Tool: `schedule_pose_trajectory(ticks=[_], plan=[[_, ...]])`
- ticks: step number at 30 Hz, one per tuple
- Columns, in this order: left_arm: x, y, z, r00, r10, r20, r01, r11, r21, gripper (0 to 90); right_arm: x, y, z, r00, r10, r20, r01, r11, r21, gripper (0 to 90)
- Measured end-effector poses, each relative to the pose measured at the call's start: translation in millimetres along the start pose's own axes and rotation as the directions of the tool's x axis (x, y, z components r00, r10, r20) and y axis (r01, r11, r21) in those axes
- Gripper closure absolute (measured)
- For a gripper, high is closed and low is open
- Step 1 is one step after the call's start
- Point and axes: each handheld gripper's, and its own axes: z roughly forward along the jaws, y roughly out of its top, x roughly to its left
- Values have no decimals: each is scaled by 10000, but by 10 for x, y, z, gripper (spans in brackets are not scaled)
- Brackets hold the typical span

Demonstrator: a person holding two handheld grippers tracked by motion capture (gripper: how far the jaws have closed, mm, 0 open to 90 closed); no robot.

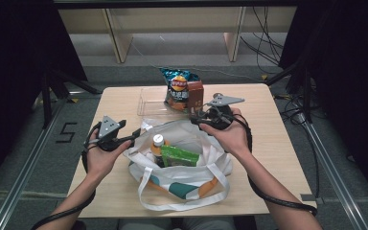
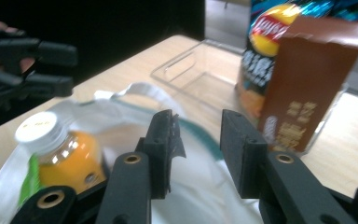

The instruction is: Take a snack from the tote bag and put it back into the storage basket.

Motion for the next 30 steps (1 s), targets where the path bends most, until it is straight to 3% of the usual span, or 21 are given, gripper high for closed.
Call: schedule_pose_trajectory(ticks=[6, 7, 10, 12, 16, 18, 21, 23, 26, 27, 29, 30], plan=[[6, 4, -6, 10000, -20, 8, 20, 10000, -85, 333, 67, -68, 0, 9979, -172, -622, 188, 9995, 248, 636], [8, 2, -2, 10000, -41, 38, 42, 9999, -133, 334, 52, -70, 1, 9959, -497, -756, 516, 9984, 239, 635], [8, -4, -4, 10000, -47, -10, 47, 10000, -75, 334, 93, -96, -24, 9936, -484, -1022, 522, 9980, 346, 627], [3, -12, -3, 10000, -85, -3, 85, 9999, -69, 334, 98, -116, -47, 9902, -822, -1130, 873, 9953, 410, 624], [2, -22, -5, 10000, -61, 7, 61, 10000, -60, 335, 117, -187, -84, 9857, -606, -1575, 687, 9966, 464, 616], [5, -28, 5, 10000, -50, 65, 51, 9999, -88, 335, 126, -219, -125, 9869, -473, -1544, 559, 9971, 518, 612], [-10, -37, 8, 10000, -66, 62, 66, 10000, -4, 335, 111, -271, -186, 9862, -512, -1571, 609, 9965, 572, 603], [-17, -36, 3, 10000, -54, 60, 54, 10000, -14, 335, 99, -290, -182, 9816, -633, -1802, 717, 9966, 405, 596], [-17, -18, -11, 10000, -8, 55, 8, 10000, -78, 335, 100, -319, -215, 9846, -563, -1656, 627, 9975, 339, 591], [-20, -13, -16, 10000, -41, 34, 41, 10000, -76, 335, 111, -329, -233, 9849, -274, -1711, 359, 9982, 471, 589], [-18, -7, -25, 10000, 1, -10, -1, 10000, -32, 335, 99, -333, -258, 9866, -413, -1579, 498, 9975, 503, 588], [-12, -10, -10, 10000, 2, 74, -1, 9999, -147, 335, 116, -346, -257, 9874, -207, -1571, 268, 9990, 368, 588]])
